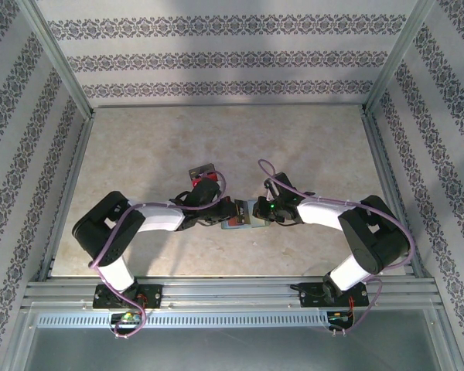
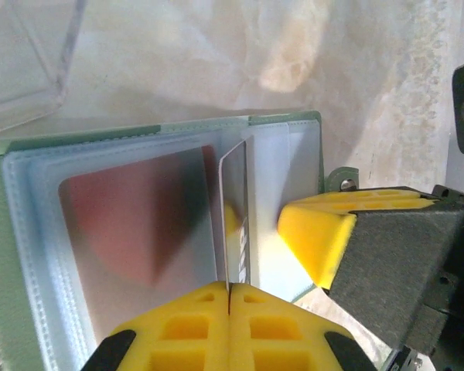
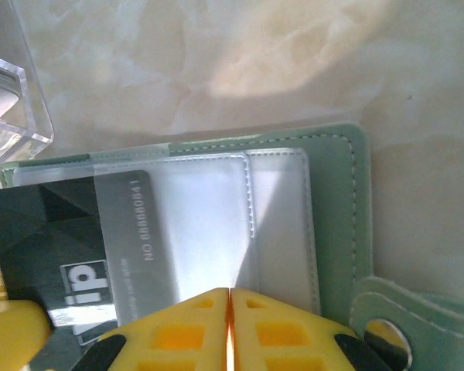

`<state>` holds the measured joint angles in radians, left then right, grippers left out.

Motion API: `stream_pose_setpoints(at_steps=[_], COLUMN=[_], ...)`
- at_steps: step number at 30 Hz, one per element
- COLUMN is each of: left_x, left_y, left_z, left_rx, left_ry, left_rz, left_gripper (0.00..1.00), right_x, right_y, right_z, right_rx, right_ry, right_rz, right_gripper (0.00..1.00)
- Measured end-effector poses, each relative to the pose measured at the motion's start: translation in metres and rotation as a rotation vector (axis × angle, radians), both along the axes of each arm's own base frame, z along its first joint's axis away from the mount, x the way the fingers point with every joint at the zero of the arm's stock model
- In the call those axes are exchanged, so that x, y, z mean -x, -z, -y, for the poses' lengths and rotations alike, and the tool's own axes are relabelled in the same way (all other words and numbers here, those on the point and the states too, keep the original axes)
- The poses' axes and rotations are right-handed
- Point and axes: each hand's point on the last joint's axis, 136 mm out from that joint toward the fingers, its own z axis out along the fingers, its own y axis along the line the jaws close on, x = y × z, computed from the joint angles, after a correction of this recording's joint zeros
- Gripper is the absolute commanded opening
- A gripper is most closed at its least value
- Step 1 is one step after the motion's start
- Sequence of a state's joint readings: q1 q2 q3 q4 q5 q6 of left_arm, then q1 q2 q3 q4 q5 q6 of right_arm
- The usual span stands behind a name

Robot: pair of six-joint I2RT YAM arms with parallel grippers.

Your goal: Take the credit cards out of the card holder

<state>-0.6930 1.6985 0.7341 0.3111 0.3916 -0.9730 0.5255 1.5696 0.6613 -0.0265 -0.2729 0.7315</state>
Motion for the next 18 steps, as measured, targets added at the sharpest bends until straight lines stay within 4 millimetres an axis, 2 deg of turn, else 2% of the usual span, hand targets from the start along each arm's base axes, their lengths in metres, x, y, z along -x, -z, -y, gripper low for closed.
stream_pose_setpoints(at_steps=[6, 13, 18], left_x=[0.003, 0.004, 0.001], left_y=[-0.014, -0.022, -0.047], left_z=[-0.010, -0.018, -0.025], left_rx=[-0.033, -0.109, -0.159], left_ry=[0.011, 0.041, 0.075], left_rz=[0.035, 0.059, 0.121], left_gripper=[0.00, 0.00, 0.00], right_x=[0.004, 0.009, 0.011], right_y=[0.000, -0.001, -0.003], right_z=[0.004, 0.013, 0.024], right_rx=[0.013, 0.046, 0.081], right_ry=[0.005, 0.018, 0.039], right_rz=[-0.003, -0.011, -0.017], right_gripper=[0.11, 0.11, 0.12])
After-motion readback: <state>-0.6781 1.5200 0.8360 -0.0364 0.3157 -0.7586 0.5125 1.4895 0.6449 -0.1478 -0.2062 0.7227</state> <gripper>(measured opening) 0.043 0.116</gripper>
